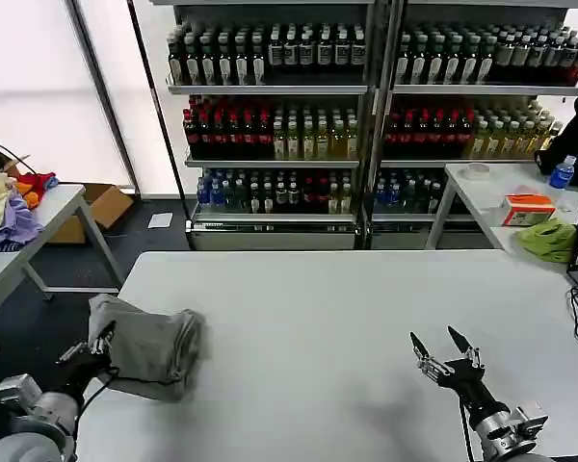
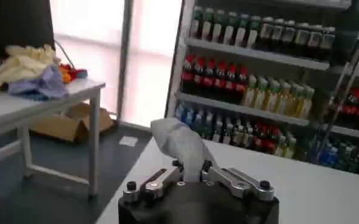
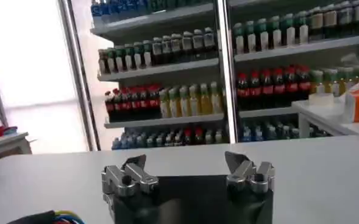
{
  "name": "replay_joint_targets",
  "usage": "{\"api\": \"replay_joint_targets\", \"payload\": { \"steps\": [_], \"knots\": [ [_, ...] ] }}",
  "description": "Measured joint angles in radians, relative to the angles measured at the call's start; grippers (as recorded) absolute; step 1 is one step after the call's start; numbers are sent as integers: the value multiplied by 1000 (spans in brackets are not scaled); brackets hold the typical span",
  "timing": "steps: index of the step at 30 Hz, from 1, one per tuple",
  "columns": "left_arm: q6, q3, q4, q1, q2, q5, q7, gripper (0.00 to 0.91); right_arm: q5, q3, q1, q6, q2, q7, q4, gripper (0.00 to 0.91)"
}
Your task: Fold and organize the clothes.
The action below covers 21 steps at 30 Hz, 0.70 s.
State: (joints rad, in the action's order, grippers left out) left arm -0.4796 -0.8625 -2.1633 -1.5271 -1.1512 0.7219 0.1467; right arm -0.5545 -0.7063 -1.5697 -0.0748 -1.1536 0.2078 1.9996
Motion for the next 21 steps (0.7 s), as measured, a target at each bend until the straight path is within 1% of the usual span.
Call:
{"api": "replay_joint_targets", "payload": {
  "steps": [3,7,11,16,17,18,21],
  "knots": [
    [-12,12,-26,17,17,-14,13,20,0,0,-3,-1,-3,-1,4,907],
    [-21,75,-59,49,36,-43,58,20,6,-3,-10,-2,-13,-2,15,907],
    [-39,163,-76,80,44,-84,97,20,12,-6,-21,-4,-25,-3,29,907],
    [-62,314,-69,134,35,-159,143,30,27,-6,-38,-9,-42,-4,49,907],
    [-66,354,-60,149,30,-177,153,423,30,-6,-41,-10,-46,-4,53,907],
    [-69,390,-51,164,23,-191,158,907,34,-6,-44,-11,-49,-5,55,907],
    [-77,506,-6,217,-9,-234,181,907,47,-4,-54,-15,-61,-9,62,907]
  ]
}}
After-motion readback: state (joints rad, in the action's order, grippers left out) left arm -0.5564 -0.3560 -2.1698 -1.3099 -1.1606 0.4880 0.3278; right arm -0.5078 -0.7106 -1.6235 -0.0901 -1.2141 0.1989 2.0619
